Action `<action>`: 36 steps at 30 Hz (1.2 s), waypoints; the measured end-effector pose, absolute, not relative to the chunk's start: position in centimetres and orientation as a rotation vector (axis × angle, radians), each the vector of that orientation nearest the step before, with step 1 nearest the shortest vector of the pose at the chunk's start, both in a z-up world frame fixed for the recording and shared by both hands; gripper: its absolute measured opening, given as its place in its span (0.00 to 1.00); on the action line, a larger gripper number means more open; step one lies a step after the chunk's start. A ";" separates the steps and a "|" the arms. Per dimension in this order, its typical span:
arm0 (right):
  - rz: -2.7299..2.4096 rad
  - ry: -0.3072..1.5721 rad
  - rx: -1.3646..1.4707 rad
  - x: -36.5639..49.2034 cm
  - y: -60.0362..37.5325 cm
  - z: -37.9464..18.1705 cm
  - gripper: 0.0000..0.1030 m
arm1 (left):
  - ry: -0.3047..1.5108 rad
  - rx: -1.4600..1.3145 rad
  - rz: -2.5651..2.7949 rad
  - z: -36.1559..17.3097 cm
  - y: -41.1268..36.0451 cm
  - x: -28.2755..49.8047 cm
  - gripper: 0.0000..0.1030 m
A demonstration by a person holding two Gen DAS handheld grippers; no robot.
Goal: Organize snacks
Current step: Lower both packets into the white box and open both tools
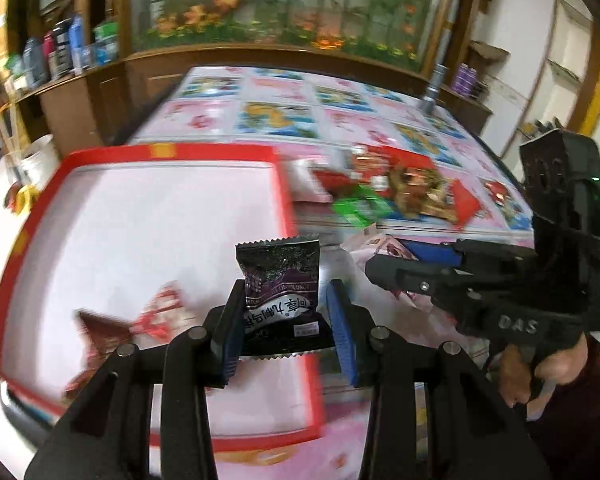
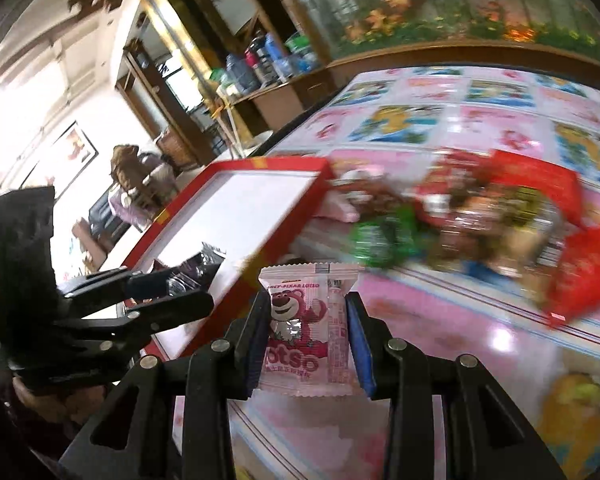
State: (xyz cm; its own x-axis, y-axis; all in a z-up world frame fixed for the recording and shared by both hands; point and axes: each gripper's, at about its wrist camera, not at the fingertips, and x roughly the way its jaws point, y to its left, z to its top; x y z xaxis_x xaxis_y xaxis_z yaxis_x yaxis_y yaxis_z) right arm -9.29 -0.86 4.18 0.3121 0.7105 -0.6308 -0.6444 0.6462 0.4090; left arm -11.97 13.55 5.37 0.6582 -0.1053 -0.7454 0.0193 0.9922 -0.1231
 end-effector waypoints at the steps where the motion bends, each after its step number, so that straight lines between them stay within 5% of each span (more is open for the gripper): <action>1: 0.915 0.872 0.089 -9.5 0.3 4.3 0.36 | 0.849 -0.115 -0.052 5.3 14.3 -12.1 0.36; 16: 1.058 0.941 0.062 -11.7 11.4 3.4 0.39 | 0.853 -0.120 0.179 3.3 20.9 -14.1 0.37; 21: 1.043 0.912 0.038 -12.8 10.9 3.8 0.52 | 0.846 -0.087 0.236 3.4 20.6 -14.3 0.39; 25: 1.034 0.869 0.094 -12.7 9.3 4.7 0.53 | 0.824 -0.071 0.273 4.0 20.2 -14.4 0.61; 36: 0.737 0.744 0.275 -8.2 -3.0 7.0 0.59 | 0.838 0.007 0.203 4.2 15.9 -13.6 0.66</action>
State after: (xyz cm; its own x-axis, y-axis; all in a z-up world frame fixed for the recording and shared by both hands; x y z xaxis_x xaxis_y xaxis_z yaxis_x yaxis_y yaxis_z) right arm -8.23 -2.96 6.99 0.5028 0.6939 -0.5154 -0.5086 0.7197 0.4726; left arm -13.57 15.89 4.17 0.6507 0.1814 -0.7374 -0.1756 0.9807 0.0863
